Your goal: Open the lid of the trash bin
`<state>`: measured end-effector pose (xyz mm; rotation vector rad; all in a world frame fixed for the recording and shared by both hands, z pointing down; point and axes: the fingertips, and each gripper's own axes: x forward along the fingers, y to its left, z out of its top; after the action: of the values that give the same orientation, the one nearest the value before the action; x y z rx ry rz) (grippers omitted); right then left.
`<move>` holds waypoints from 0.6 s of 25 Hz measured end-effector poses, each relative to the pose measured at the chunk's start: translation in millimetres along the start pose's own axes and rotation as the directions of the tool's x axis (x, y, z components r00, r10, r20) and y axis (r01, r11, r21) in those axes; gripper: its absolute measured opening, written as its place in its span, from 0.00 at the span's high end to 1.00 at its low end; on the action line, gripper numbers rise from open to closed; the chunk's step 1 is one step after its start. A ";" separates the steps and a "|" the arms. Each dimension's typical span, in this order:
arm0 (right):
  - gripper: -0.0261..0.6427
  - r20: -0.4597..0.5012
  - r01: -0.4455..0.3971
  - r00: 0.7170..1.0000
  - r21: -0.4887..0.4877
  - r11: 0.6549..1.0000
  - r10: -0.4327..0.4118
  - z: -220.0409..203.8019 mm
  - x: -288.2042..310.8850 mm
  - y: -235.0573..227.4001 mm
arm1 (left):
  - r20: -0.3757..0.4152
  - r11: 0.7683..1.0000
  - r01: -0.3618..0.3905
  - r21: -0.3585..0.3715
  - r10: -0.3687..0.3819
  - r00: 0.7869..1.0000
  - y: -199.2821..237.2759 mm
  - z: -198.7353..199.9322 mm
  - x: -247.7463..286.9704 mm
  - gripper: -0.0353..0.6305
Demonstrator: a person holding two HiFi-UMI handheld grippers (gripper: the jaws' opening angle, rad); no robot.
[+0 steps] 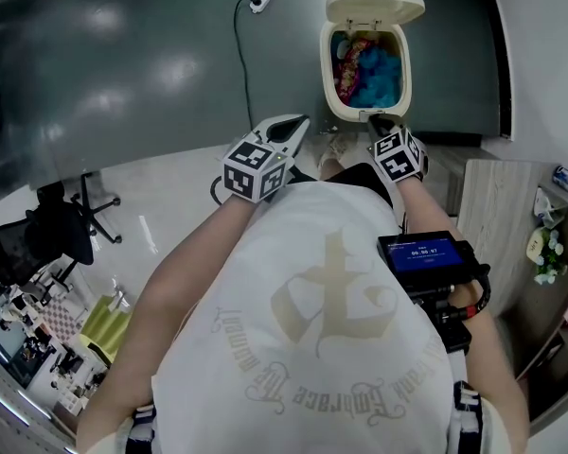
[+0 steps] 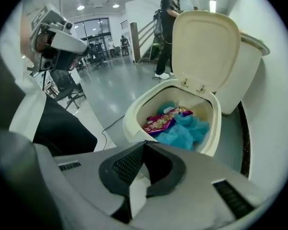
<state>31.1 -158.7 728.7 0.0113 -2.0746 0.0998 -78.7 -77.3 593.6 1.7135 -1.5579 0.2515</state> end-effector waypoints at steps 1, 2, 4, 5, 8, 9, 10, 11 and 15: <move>0.95 0.004 -0.002 1.000 0.010 1.000 0.002 0.0 0.2 -0.3 | -0.001 1.000 0.002 0.001 -0.002 1.000 -0.4 0.2 0.6 0.93; 0.95 0.010 -0.003 1.000 0.023 1.000 0.003 0.0 0.4 -0.6 | -0.002 1.000 0.004 0.003 -0.004 1.000 -0.8 0.5 1.2 0.93; 0.95 0.028 -0.010 1.000 0.065 0.998 0.009 -0.9 1.1 -1.0 | -0.002 1.000 0.006 0.004 -0.006 1.000 -1.0 1.5 2.0 0.93; 0.95 0.041 -0.017 0.999 0.093 0.996 0.013 -1.5 1.7 -1.3 | -0.001 1.000 0.006 0.004 -0.006 1.000 -0.8 2.4 2.3 0.93; 0.95 0.076 -0.048 0.996 0.174 0.984 0.035 -1.8 2.3 -2.9 | 0.004 1.000 0.006 0.001 -0.006 1.000 0.9 5.9 2.8 0.93; 0.95 0.079 -0.055 0.996 0.190 0.980 0.041 -1.4 2.5 -3.3 | 0.006 1.000 0.006 0.000 -0.006 1.000 1.6 7.0 2.9 0.93; 0.95 0.076 -0.060 0.996 0.198 0.978 0.046 -0.7 2.9 -3.6 | 0.007 1.000 0.006 0.000 -0.006 1.000 2.3 7.9 2.9 0.93; 0.95 0.068 -0.062 0.996 0.201 0.978 0.050 0.3 3.4 -3.9 | 0.009 1.000 0.006 0.000 -0.006 1.000 3.0 8.7 3.0 0.93; 0.95 0.061 -0.055 0.997 0.218 0.974 0.043 6.4 1.5 -7.3 | 0.017 1.000 0.008 0.007 -0.008 1.000 4.8 12.8 3.5 0.93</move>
<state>25.2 -166.4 727.4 0.0998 -2.1106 0.3630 -86.7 -88.0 589.2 1.7311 -1.5639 0.2393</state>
